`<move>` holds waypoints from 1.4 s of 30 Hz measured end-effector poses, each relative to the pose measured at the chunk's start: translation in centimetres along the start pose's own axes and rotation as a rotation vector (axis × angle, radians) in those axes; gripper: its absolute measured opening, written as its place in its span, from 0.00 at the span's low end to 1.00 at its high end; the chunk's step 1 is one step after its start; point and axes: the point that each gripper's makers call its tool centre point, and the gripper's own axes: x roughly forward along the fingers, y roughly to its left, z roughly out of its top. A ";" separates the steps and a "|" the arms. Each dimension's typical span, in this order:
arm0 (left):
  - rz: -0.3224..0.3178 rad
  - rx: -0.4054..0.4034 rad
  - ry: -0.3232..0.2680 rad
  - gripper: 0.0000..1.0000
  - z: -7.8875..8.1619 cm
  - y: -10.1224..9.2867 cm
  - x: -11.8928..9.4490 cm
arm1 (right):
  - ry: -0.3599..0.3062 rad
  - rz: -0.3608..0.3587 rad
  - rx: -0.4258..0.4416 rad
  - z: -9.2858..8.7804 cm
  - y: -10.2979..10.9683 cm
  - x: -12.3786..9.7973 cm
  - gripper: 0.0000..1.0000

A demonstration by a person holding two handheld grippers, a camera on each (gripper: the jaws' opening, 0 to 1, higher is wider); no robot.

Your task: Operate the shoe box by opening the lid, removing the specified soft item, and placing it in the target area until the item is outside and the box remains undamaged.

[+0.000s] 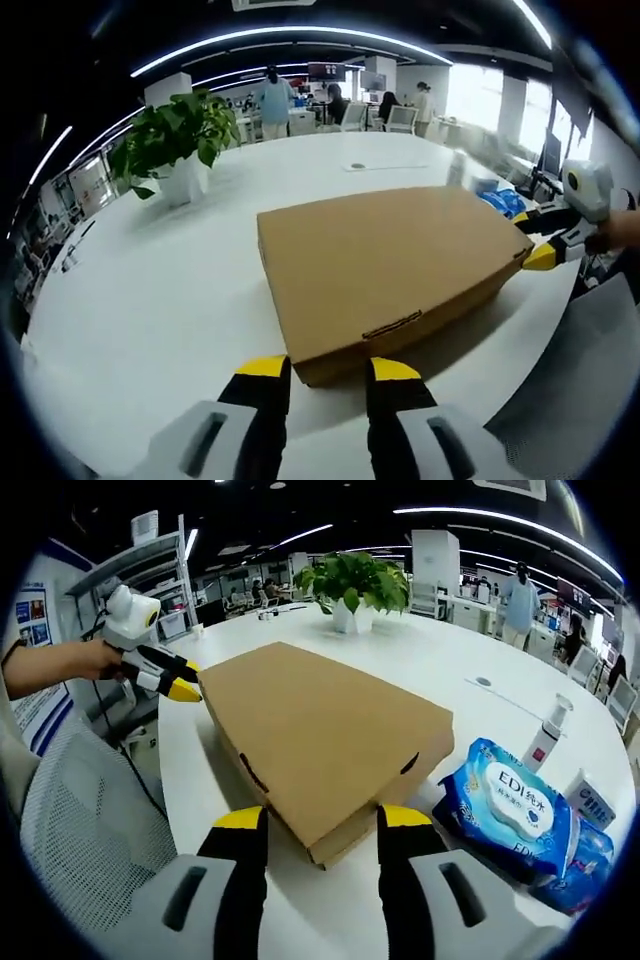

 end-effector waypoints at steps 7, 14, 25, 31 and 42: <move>0.013 0.000 0.001 0.29 0.2 0.3 0.2 | 0.005 0.000 -0.007 0.1 -0.2 0.1 0.39; 0.013 -0.007 0.007 0.29 0.7 0.6 0.7 | 0.014 0.006 -0.011 0.6 -1.0 0.7 0.39; 0.012 -0.009 0.015 0.28 2.0 1.2 2.1 | 0.022 0.000 -0.025 1.3 -2.8 1.6 0.40; 0.011 -0.015 0.015 0.28 2.9 1.5 3.1 | 0.030 -0.003 -0.032 1.8 -4.0 2.2 0.40; -0.002 -0.023 0.012 0.28 4.8 2.0 5.0 | 0.051 -0.017 -0.057 2.8 -6.4 3.3 0.40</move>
